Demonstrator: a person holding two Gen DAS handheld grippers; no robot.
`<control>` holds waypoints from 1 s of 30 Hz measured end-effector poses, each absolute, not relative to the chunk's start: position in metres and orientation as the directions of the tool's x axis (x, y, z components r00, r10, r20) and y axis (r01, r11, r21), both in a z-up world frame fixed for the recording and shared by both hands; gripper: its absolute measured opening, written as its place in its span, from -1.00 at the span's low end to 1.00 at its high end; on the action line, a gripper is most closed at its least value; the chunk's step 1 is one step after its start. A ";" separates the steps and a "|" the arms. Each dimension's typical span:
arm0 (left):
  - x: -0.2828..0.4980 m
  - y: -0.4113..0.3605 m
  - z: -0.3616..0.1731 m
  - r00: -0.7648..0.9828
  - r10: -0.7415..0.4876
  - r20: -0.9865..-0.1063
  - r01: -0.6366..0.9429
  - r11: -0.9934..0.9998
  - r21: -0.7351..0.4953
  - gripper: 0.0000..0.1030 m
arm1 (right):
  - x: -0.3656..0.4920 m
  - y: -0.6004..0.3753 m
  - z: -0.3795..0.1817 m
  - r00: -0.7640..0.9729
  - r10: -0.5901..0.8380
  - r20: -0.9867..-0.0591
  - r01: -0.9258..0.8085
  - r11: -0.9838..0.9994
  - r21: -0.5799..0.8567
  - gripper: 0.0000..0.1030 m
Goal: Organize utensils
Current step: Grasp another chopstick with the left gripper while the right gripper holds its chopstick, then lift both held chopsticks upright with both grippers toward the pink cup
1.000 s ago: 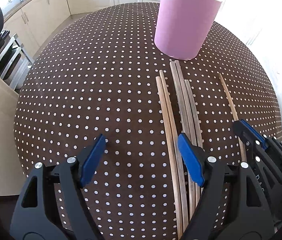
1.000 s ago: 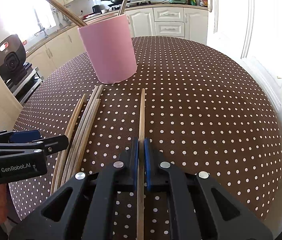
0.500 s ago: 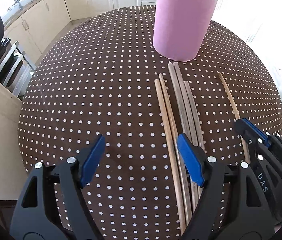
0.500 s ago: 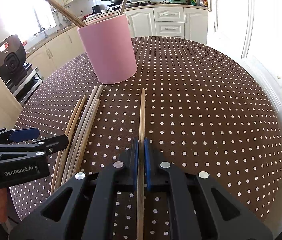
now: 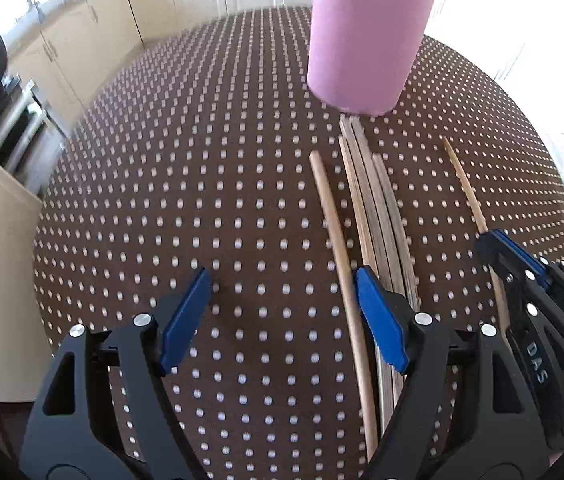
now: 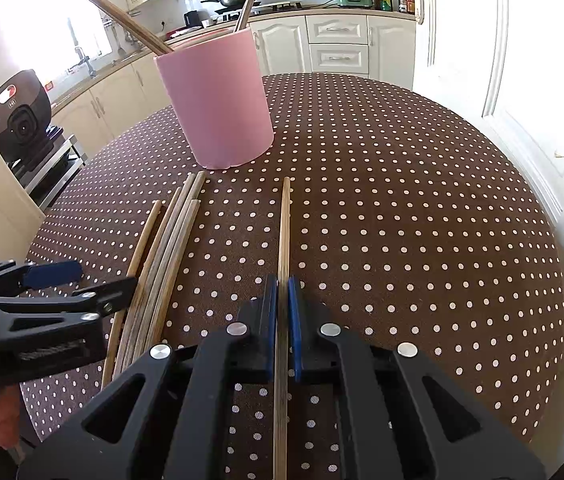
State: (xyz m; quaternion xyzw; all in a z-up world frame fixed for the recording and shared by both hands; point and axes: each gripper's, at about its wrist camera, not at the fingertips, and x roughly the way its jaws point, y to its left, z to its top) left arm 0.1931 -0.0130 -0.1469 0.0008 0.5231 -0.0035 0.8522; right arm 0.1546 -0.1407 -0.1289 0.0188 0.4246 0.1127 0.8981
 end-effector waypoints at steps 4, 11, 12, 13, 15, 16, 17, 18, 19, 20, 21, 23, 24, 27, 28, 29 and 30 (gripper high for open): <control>0.191 -0.016 -0.144 0.476 -0.039 -0.879 0.033 0.999 -0.027 -0.16 | 0.155 -0.141 -0.129 0.613 0.221 -0.758 -0.182 0.974 0.136 -0.90; 0.186 -0.020 -0.144 0.533 -0.131 -0.836 0.111 0.990 -0.084 -0.85 | 0.157 -0.151 -0.130 0.608 0.256 -0.751 -0.154 0.967 0.205 -0.91; 0.186 -0.017 -0.144 0.532 -0.154 -0.833 0.119 0.987 -0.106 -0.86 | 0.157 -0.152 -0.129 0.608 0.257 -0.751 -0.149 0.966 0.210 -0.91; 0.187 -0.014 -0.145 0.531 -0.165 -0.831 0.124 0.985 -0.117 -0.88 | 0.157 -0.153 -0.129 0.607 0.258 -0.751 -0.145 0.966 0.215 -0.91; 0.188 -0.005 -0.145 0.531 -0.193 -0.825 0.137 0.980 -0.142 -0.88 | 0.157 -0.155 -0.129 0.607 0.263 -0.750 -0.138 0.964 0.227 -0.91; 0.189 -0.002 -0.146 0.533 -0.203 -0.822 0.141 0.979 -0.150 -0.88 | 0.157 -0.156 -0.128 0.606 0.265 -0.750 -0.138 0.964 0.229 -0.91; 0.190 0.002 -0.146 0.534 -0.208 -0.819 0.142 0.978 -0.156 -0.88 | 0.158 -0.158 -0.128 0.606 0.268 -0.749 -0.135 0.963 0.235 -0.91; 0.191 0.005 -0.146 0.535 -0.213 -0.817 0.141 0.977 -0.163 -0.88 | 0.157 -0.158 -0.128 0.606 0.270 -0.748 -0.131 0.962 0.241 -0.91; 0.191 0.007 -0.147 0.538 -0.216 -0.815 0.142 0.976 -0.164 -0.88 | 0.157 -0.160 -0.127 0.607 0.273 -0.747 -0.127 0.960 0.248 -0.91; 0.191 0.009 -0.147 0.539 -0.216 -0.814 0.143 0.976 -0.164 -0.88 | 0.156 -0.161 -0.126 0.611 0.272 -0.744 -0.123 0.960 0.250 -0.91; 0.191 0.011 -0.148 0.543 -0.217 -0.812 0.144 0.976 -0.164 -0.88 | 0.156 -0.162 -0.125 0.616 0.270 -0.740 -0.120 0.961 0.250 -0.91; 0.191 0.012 -0.147 0.551 -0.224 -0.804 0.148 0.974 -0.171 -0.88 | 0.154 -0.165 -0.122 0.627 0.273 -0.730 -0.112 0.958 0.262 -0.91; 0.190 0.012 -0.146 0.556 -0.231 -0.799 0.151 0.973 -0.177 -0.88 | 0.154 -0.167 -0.120 0.631 0.274 -0.726 -0.109 0.958 0.267 -0.91; 0.184 0.009 -0.144 0.573 -0.250 -0.781 0.157 0.968 -0.195 -0.88 | 0.153 -0.174 -0.115 0.642 0.270 -0.717 -0.088 0.955 0.282 -0.91; 0.181 0.009 -0.141 0.584 -0.249 -0.773 0.161 0.968 -0.191 -0.88 | 0.153 -0.175 -0.113 0.649 0.267 -0.713 -0.084 0.956 0.281 -0.91; 0.179 0.010 -0.137 0.600 -0.253 -0.759 0.168 0.967 -0.189 -0.88 | 0.151 -0.177 -0.109 0.663 0.261 -0.701 -0.083 0.957 0.278 -0.91; 0.175 0.008 -0.132 0.610 -0.256 -0.750 0.175 0.966 -0.188 -0.88 | 0.150 -0.178 -0.106 0.674 0.263 -0.691 -0.087 0.956 0.280 -0.91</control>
